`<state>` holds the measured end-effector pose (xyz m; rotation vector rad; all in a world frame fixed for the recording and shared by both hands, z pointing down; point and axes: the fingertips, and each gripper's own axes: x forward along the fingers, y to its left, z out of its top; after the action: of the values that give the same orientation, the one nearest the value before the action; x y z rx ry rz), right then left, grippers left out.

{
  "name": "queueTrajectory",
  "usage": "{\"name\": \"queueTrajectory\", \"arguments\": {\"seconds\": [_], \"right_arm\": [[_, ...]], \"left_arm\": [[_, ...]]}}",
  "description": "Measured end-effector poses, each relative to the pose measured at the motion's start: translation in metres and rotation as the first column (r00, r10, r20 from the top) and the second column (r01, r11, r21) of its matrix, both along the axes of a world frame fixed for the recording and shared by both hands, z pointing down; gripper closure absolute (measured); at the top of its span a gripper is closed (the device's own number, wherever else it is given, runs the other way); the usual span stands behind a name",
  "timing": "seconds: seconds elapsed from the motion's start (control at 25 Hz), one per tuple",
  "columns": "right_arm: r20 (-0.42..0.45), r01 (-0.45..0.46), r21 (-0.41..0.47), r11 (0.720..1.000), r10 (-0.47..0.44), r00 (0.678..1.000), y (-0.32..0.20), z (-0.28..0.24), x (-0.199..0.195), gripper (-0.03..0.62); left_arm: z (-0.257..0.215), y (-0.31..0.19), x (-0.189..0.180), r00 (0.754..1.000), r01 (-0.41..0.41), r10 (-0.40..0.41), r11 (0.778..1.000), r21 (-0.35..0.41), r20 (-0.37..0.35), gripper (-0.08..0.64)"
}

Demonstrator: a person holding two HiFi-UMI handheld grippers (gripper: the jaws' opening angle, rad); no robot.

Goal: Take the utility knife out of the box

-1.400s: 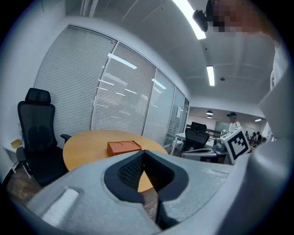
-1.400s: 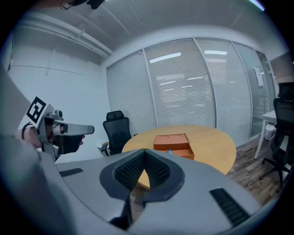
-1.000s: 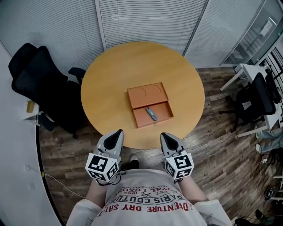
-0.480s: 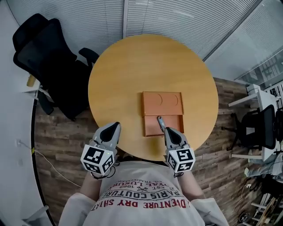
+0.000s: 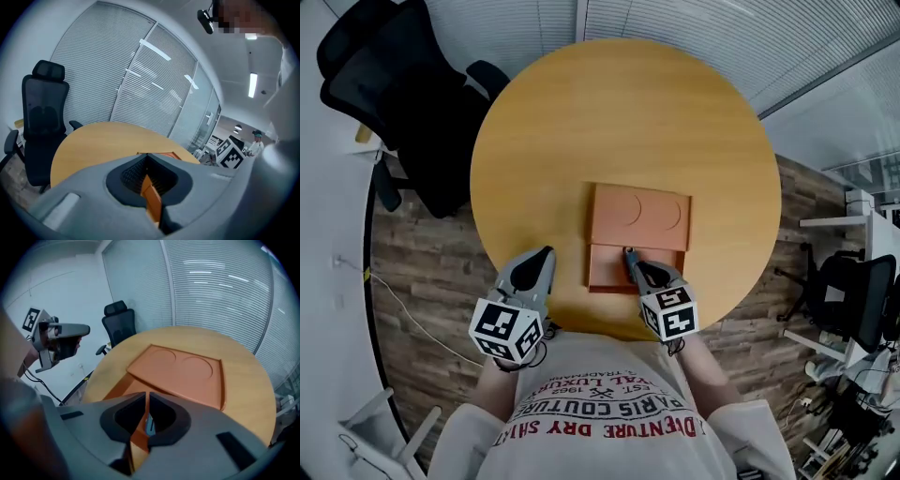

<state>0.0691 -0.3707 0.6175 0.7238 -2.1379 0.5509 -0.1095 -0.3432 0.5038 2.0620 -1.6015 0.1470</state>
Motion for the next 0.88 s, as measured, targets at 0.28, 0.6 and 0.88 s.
{"name": "queueTrajectory", "arguments": {"seconds": [0.28, 0.6, 0.88], "right_arm": [[-0.130, 0.081, -0.147, 0.986, -0.100, 0.986, 0.005, 0.061, 0.008, 0.400], [-0.294, 0.146, -0.183, 0.972, -0.196, 0.935, 0.006, 0.094, 0.011, 0.456], [-0.322, 0.183, -0.181, 0.966, -0.234, 0.917, 0.008, 0.096, 0.009, 0.459]], "left_arm": [[0.026, -0.014, 0.012, 1.000, 0.017, -0.018, 0.999, -0.041, -0.005, 0.566], [0.042, -0.012, 0.005, 0.999, 0.044, -0.045, 0.996, -0.077, -0.011, 0.566], [0.037, -0.012, 0.001, 0.999, 0.038, -0.039, 0.998, -0.058, -0.011, 0.566]]}}
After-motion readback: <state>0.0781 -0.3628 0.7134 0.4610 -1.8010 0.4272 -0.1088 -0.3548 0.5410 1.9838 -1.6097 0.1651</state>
